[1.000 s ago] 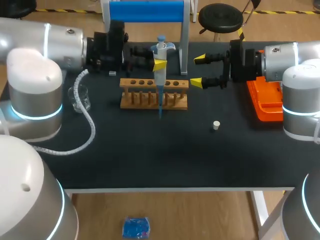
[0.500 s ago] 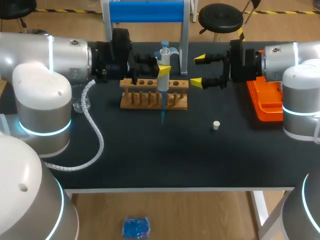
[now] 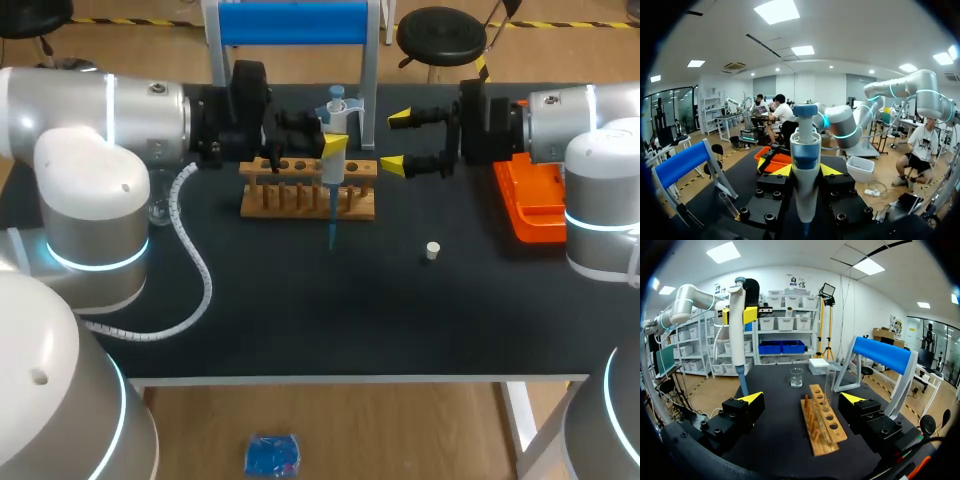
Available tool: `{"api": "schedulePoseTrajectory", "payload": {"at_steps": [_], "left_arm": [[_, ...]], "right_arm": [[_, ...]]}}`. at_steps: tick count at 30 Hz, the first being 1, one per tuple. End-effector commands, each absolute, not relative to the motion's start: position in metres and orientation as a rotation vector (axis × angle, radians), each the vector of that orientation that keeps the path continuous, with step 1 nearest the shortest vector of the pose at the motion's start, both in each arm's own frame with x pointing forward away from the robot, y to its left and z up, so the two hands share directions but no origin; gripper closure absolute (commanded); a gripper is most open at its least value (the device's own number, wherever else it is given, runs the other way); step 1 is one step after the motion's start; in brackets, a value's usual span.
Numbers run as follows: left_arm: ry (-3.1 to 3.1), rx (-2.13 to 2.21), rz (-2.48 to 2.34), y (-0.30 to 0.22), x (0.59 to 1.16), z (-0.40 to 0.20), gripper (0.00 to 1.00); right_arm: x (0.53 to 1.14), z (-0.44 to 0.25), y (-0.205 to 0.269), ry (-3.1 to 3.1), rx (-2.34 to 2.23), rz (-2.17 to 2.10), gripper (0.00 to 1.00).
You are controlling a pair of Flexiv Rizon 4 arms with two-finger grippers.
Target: Invert the test tube, pick up the pipette, mount the tip to pipette, aspirate from beaker and dispense into the tube, eject the tip, return the pipette, and cap with the stopper.
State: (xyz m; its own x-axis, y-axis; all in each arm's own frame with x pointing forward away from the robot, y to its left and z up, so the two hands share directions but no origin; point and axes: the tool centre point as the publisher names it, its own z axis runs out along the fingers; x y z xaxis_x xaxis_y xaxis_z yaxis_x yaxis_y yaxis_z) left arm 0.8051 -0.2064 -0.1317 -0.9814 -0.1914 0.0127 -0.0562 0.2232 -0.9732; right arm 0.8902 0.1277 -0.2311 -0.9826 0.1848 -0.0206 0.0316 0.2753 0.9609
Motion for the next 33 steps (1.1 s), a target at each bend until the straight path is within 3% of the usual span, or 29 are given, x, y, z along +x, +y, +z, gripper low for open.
{"api": "schedulePoseTrajectory", "payload": {"at_steps": [1,12,33], "left_arm": [[2.370,-0.239,-1.879,-0.207,0.806,-0.132,1.00],[2.370,-0.239,-1.879,-0.207,0.806,-0.132,1.00],[2.370,-0.239,-1.879,-0.207,0.806,-0.132,1.00]], "right_arm": [[0.867,-0.221,0.109,2.418,0.170,1.831,0.00],[0.804,-0.194,0.098,2.353,-0.086,2.050,0.00],[0.797,-0.186,0.178,2.321,-0.191,2.216,0.00]]}}
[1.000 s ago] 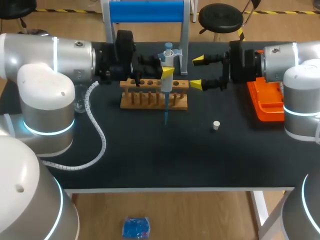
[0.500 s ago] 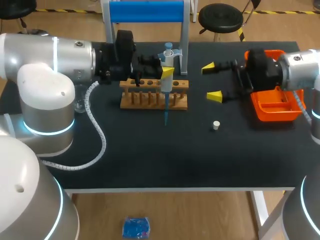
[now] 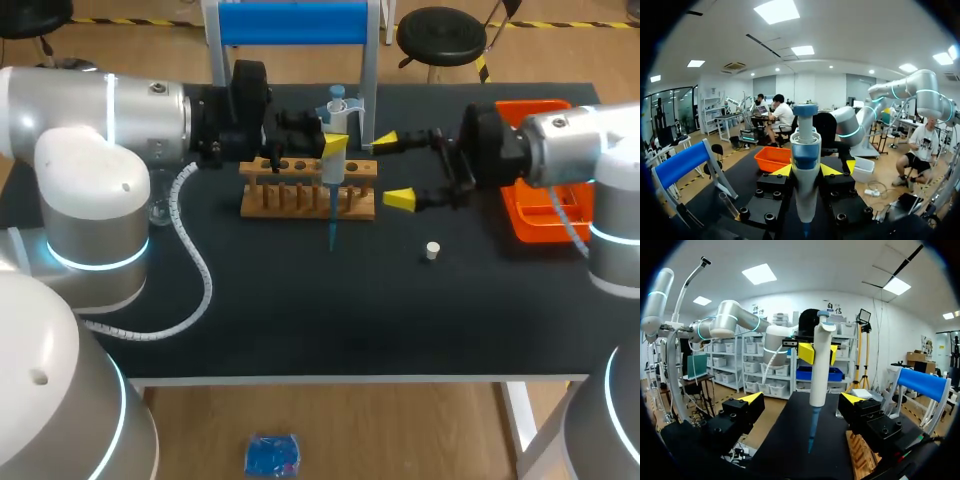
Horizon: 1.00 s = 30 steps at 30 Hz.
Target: Invert the test tube, pick up the pipette, mount the tip to pipette, aspirate from beaker and dispense into the tube, eject the tip, return the pipette, and cap with the stopper.
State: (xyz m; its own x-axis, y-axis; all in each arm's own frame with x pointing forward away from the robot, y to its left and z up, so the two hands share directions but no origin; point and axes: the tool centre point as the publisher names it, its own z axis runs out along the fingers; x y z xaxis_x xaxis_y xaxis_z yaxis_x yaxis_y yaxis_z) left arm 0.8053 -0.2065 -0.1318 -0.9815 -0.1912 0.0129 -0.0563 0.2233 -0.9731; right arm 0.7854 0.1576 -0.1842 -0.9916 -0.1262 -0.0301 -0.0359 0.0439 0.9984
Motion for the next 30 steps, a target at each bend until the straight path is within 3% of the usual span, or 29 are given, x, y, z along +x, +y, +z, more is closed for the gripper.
{"api": "schedulePoseTrajectory", "payload": {"at_steps": [1,30], "left_arm": [[2.370,-0.239,-1.879,-0.207,0.806,-0.132,1.00],[2.370,-0.239,-1.879,-0.207,0.806,-0.132,1.00]], "right_arm": [[0.798,-0.185,0.182,-2.211,0.182,-2.115,0.00],[0.798,-0.174,0.231,-2.146,0.076,-2.201,0.00]]}}
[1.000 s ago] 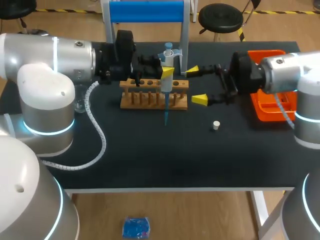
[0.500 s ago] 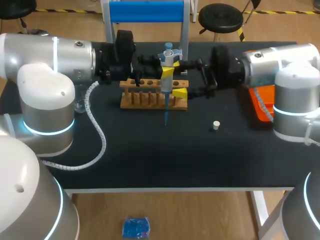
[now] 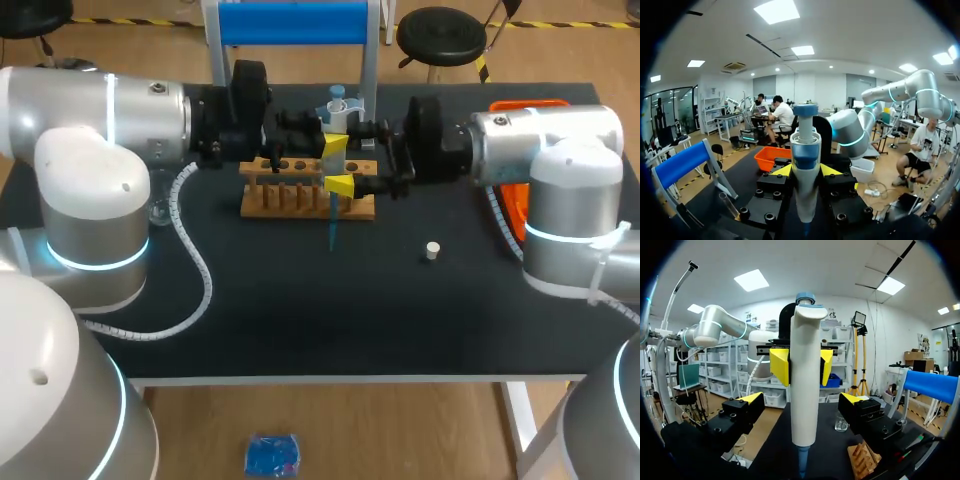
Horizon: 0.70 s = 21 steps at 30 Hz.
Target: Invert the test tube, pick up the pipette, mount the tip to pipette, aspirate from beaker and dispense into the tube, eject the tip, return the pipette, and cap with the stopper.
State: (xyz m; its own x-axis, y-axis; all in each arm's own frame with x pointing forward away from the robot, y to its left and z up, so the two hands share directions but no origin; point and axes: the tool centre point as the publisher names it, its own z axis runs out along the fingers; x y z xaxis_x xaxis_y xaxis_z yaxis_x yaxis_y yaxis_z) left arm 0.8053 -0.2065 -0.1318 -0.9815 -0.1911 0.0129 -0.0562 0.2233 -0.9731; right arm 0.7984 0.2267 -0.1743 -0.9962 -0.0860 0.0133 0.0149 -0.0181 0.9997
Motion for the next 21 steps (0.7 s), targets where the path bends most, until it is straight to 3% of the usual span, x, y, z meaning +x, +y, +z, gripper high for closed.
{"api": "schedulePoseTrajectory", "payload": {"at_steps": [1,4,6,7,11,13,14,21], "left_arm": [[2.370,-0.239,-1.879,-0.2066,0.8062,-0.1317,1.00],[2.370,-0.239,-1.879,-0.2066,0.8062,-0.1317,1.00],[2.370,-0.239,-1.879,-0.2066,0.8062,-0.1317,1.00],[2.370,-0.239,-1.879,-0.2066,0.8062,-0.1317,1.00],[2.370,-0.239,-1.879,-0.2066,0.8062,-0.1317,1.00],[2.370,-0.239,-1.879,-0.2066,0.8062,-0.1317,1.00],[2.370,-0.239,-1.879,-0.2066,0.8062,-0.1317,1.00],[2.370,-0.239,-1.879,-0.2066,0.8062,-0.1317,1.00]], "right_arm": [[0.7977,-0.1729,0.2313,-2.144,0.078,-2.202,0.00],[0.7972,-0.1713,0.2319,-2.138,0.080,-2.206,0.00],[0.7970,-0.1710,0.2322,-2.136,0.072,-2.210,0.17],[0.7970,-0.1708,0.2323,-2.137,0.072,-2.210,0.48],[0.7968,-0.1706,0.2327,-2.137,0.055,-2.211,0.80],[0.7968,-0.1702,0.2330,-2.136,0.051,-2.209,0.84],[0.7967,-0.1700,0.2332,-2.138,0.050,-2.208,1.00],[0.7964,-0.1693,0.2336,-2.154,0.055,-2.185,1.00]]}}
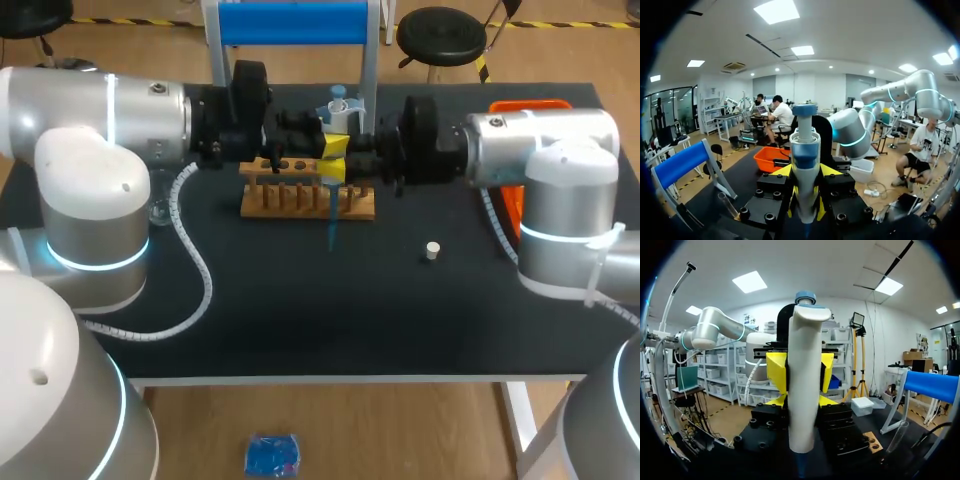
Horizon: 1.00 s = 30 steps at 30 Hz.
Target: Invert the test tube, pick up the pipette, mount the tip to pipette, aspirate from beaker and dispense into the tube, eject the tip, return the pipette, and cap with the stopper.
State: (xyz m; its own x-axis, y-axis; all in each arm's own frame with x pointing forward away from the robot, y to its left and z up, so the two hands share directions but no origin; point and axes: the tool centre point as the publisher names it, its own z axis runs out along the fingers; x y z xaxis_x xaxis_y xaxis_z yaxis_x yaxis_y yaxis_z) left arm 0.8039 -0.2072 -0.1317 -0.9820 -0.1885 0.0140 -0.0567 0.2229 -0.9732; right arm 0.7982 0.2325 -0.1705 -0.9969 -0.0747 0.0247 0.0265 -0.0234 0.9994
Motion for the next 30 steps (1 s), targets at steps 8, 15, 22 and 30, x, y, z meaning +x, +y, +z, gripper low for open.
{"api": "schedulePoseTrajectory", "payload": {"at_steps": [8,15,22,30], "left_arm": [[2.370,-0.239,-1.879,-0.207,0.806,-0.132,1.00],[2.370,-0.239,-1.879,-0.207,0.806,-0.132,0.00],[2.370,-0.239,-1.879,-0.207,0.806,-0.132,0.00],[2.370,-0.239,-1.879,-0.207,0.806,-0.132,0.00]], "right_arm": [[0.796,-0.170,0.236,-2.167,0.059,-2.165,1.00],[0.796,-0.170,0.236,-2.167,0.057,-2.164,1.00],[0.799,-0.166,0.227,-2.164,0.055,-2.170,1.00],[0.817,-0.157,0.181,-2.191,0.022,-2.189,1.00]]}}
